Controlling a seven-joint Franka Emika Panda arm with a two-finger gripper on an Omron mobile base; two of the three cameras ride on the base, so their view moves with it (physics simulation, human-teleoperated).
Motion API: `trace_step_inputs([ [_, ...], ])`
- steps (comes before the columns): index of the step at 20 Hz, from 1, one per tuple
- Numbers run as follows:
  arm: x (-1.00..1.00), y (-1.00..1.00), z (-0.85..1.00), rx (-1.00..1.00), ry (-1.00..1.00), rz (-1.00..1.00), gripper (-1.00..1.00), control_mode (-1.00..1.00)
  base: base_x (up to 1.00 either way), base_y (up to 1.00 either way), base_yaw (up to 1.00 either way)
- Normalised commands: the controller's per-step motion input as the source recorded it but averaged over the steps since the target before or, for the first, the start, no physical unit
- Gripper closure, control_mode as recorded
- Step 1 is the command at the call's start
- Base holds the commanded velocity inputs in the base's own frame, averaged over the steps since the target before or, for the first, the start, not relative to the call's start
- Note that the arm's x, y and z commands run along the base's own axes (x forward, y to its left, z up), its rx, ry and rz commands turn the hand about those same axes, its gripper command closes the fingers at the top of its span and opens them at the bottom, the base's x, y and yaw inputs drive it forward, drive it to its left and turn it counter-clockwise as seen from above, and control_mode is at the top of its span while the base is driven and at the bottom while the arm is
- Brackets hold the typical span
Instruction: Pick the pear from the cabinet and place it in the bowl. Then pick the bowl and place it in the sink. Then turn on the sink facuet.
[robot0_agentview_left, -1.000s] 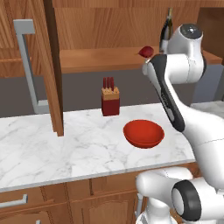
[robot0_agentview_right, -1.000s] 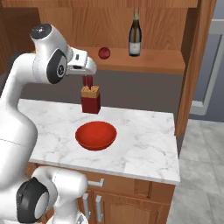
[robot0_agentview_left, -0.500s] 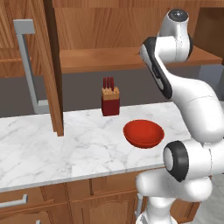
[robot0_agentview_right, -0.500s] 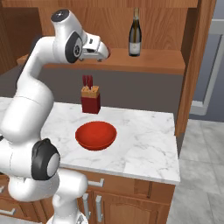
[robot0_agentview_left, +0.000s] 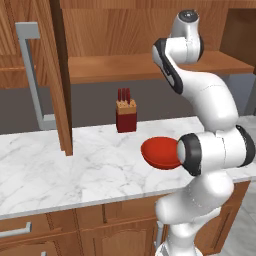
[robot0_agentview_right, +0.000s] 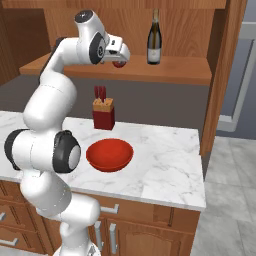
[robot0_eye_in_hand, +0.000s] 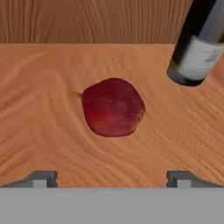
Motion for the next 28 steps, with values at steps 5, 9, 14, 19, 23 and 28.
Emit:
trace_step_inputs([
  [5, 0.69, -0.14, -0.05, 0.0, 0.0, 0.0, -1.0, -1.0, 0.0, 0.0, 0.0],
  [9, 0.56, -0.2, -0.01, 0.01, 0.0, 0.0, -1.0, -1.0, 0.0, 0.0, 0.0],
  [14, 0.42, -0.05, -0.05, 0.0, 0.02, 0.0, -1.0, -1.0, 0.0, 0.0, 0.0],
  [19, -0.01, 0.0, -0.16, 0.0, 0.01, 0.0, 1.0, -1.0, 0.0, 0.0, 0.0],
  [23, -0.62, 0.04, -0.16, 0.0, 0.0, 0.0, 1.0, -1.0, 0.0, 0.0, 0.0],
  [28, -0.99, 0.06, -0.24, 0.01, -0.03, 0.01, 1.0, -1.0, 0.0, 0.0, 0.0],
])
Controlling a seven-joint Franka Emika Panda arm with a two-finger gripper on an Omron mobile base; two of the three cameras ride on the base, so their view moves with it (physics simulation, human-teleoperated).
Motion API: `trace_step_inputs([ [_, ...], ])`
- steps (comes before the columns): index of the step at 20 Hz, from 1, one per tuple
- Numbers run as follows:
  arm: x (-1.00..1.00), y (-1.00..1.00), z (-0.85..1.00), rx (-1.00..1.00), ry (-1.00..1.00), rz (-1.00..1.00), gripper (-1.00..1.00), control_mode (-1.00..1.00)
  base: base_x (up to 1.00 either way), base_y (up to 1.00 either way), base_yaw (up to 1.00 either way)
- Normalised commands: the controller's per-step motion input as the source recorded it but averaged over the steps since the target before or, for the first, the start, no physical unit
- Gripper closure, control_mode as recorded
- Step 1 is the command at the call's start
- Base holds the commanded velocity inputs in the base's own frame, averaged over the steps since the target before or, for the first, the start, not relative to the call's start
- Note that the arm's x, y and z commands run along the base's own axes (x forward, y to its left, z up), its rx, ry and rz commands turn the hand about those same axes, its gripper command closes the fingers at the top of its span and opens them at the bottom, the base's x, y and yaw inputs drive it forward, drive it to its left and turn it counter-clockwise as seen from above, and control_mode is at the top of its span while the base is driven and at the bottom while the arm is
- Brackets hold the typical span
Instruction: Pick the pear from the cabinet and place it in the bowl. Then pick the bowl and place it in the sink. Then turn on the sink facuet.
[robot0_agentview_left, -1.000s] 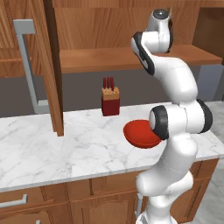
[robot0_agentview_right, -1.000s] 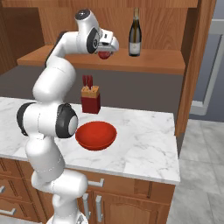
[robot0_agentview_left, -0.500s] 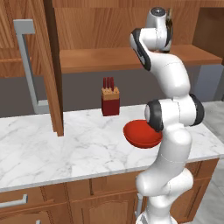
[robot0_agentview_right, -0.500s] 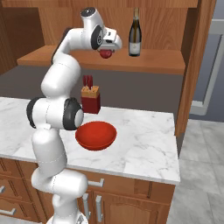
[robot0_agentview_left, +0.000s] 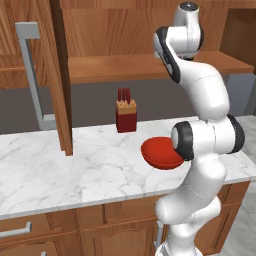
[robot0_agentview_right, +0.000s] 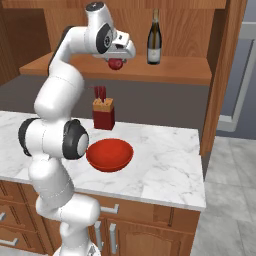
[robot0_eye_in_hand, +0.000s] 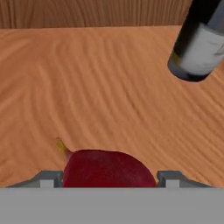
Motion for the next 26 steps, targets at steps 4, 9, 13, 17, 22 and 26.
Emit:
trace_step_inputs([
  [4, -1.0, 0.26, -0.36, 0.0, -0.02, 0.0, 1.0, -1.0, 0.0, 0.0, 0.0],
  [9, -1.0, 0.34, -0.51, 0.0, 0.0, 0.0, 1.0, -1.0, 0.0, 0.0, 0.0],
  [13, -1.0, 0.14, -0.83, 0.0, 0.01, 0.0, 1.0, -1.0, 0.0, 0.0, 0.0],
  [17, -1.0, 0.01, -1.0, -0.03, 0.11, 0.0, 1.0, -1.0, 0.0, 0.0, 0.0],
  [22, -0.45, 0.0, -1.0, 0.0, 0.12, 0.0, 1.0, -1.0, 0.0, 0.0, 0.0],
  [26, 0.04, -0.02, -0.98, 0.0, 0.08, 0.02, 1.0, -1.0, 0.0, 0.0, 0.0],
])
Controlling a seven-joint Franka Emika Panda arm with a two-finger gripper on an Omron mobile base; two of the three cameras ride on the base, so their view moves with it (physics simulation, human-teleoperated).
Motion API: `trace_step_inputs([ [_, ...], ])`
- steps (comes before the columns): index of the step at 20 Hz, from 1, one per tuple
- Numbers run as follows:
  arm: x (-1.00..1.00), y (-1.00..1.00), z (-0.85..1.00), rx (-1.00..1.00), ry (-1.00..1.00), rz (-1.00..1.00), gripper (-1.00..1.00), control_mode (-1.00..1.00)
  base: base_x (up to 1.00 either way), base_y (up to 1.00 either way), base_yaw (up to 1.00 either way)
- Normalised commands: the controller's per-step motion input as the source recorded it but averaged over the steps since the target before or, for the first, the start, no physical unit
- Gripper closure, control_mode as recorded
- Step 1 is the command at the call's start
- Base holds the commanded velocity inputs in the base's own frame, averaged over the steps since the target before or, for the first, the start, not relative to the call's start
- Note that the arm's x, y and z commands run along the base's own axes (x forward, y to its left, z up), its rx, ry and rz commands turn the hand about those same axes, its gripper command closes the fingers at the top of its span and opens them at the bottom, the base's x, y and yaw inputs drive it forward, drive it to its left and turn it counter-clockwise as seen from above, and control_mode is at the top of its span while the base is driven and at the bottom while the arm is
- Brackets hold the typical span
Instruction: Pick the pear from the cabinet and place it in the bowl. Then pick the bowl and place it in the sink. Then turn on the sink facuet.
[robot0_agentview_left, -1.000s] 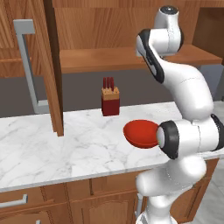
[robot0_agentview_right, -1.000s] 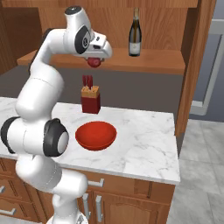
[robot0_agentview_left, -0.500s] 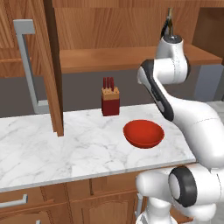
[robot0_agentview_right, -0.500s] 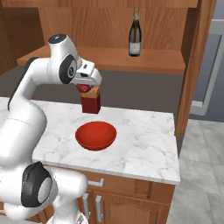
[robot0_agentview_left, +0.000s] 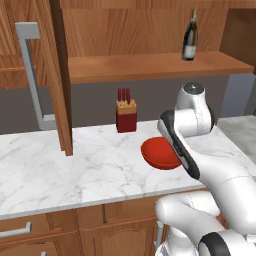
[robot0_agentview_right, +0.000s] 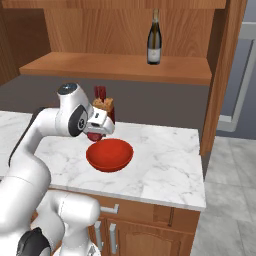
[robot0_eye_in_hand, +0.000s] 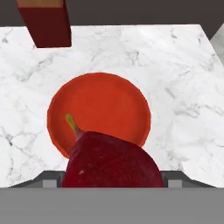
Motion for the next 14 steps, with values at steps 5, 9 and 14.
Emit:
trace_step_inputs([
  [5, 0.14, 0.0, -0.64, 0.0, 0.12, 0.0, 1.0, -1.0, 0.0, 0.0, 0.0],
  [9, 0.29, 0.0, -0.62, 0.0, 0.09, 0.0, 1.0, -1.0, 0.0, 0.0, 0.0],
  [14, 0.47, -0.02, -0.57, 0.0, 0.05, 0.02, 1.0, -1.0, 0.0, 0.0, 0.0],
])
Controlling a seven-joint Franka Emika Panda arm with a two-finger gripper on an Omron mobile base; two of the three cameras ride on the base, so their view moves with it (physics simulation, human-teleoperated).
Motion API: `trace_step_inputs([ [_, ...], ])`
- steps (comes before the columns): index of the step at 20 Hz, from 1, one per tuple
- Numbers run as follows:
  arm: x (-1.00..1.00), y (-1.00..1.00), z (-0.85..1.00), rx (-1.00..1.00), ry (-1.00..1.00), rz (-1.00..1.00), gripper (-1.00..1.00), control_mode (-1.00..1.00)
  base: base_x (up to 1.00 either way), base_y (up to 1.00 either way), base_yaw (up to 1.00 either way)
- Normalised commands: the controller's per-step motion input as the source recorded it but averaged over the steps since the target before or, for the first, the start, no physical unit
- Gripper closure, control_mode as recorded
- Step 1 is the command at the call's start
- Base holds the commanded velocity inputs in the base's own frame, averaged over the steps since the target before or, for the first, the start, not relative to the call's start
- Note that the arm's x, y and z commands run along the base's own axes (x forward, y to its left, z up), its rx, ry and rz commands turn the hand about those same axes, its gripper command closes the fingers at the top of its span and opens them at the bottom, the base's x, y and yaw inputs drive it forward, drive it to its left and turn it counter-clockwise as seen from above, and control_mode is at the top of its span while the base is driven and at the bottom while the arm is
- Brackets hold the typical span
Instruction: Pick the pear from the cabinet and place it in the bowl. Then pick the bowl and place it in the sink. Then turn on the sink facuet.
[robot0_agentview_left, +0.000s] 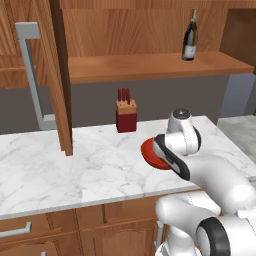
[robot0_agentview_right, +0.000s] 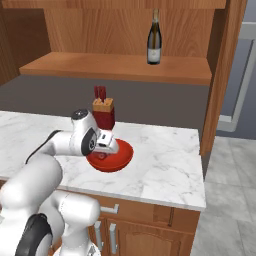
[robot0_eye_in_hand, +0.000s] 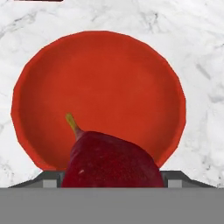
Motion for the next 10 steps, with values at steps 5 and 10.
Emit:
trace_step_inputs([
  [5, 0.52, 0.0, -0.54, 0.0, 0.04, 0.02, 1.0, -1.0, 0.0, 0.0, 0.0],
  [10, 0.47, 0.0, -0.45, 0.0, 0.05, 0.02, 1.0, -1.0, 0.0, 0.0, 0.0],
])
